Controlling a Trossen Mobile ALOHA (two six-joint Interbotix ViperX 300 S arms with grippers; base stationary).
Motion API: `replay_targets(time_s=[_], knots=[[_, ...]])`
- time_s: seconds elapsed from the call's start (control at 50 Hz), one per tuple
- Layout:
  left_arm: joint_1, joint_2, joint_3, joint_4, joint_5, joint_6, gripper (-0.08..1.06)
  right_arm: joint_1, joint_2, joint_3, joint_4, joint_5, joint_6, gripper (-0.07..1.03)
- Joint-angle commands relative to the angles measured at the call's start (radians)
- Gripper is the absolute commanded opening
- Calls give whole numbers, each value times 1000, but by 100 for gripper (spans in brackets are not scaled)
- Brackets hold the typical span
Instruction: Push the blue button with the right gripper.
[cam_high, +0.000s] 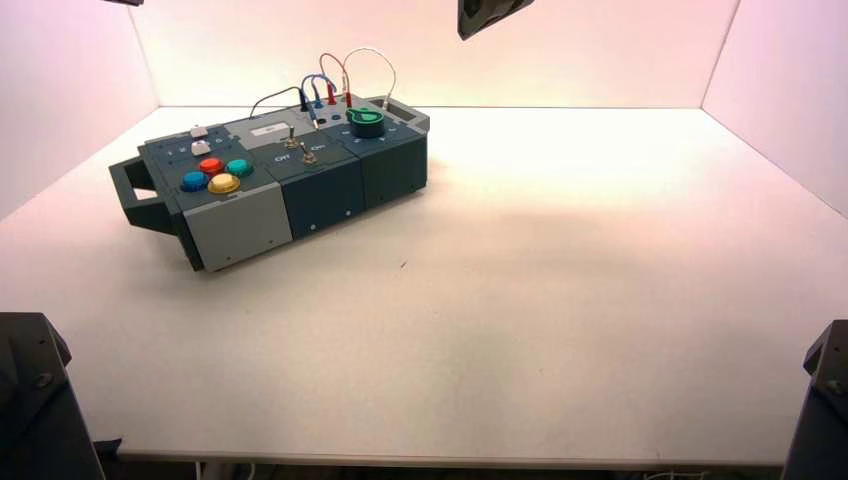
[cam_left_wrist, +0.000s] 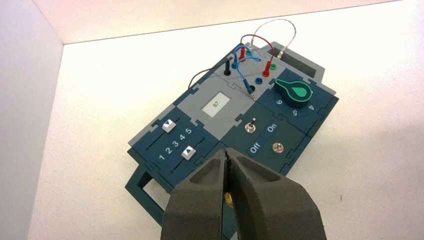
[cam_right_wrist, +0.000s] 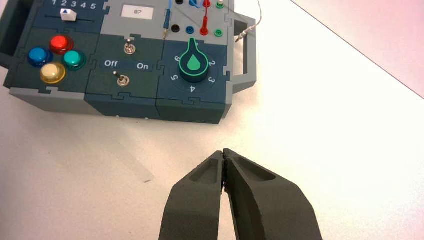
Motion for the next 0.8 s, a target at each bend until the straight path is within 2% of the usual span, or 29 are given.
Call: replay_targets(time_s=[0.02,0.48,0.64,0.8], knots=[[0,0,-21,2,-2,3,-3,5,-6,-31,0,-9,-3,-2],[0,5,-25,2,-5,3,-3,5,8,-43,0,-9,-3,-2],[9,54,-32,2,2,2,-3,5,87,-98,3,-8,-3,-2],[25,129,-61,2,28,3,-3,3,219,-198,3,12,-3,-2]])
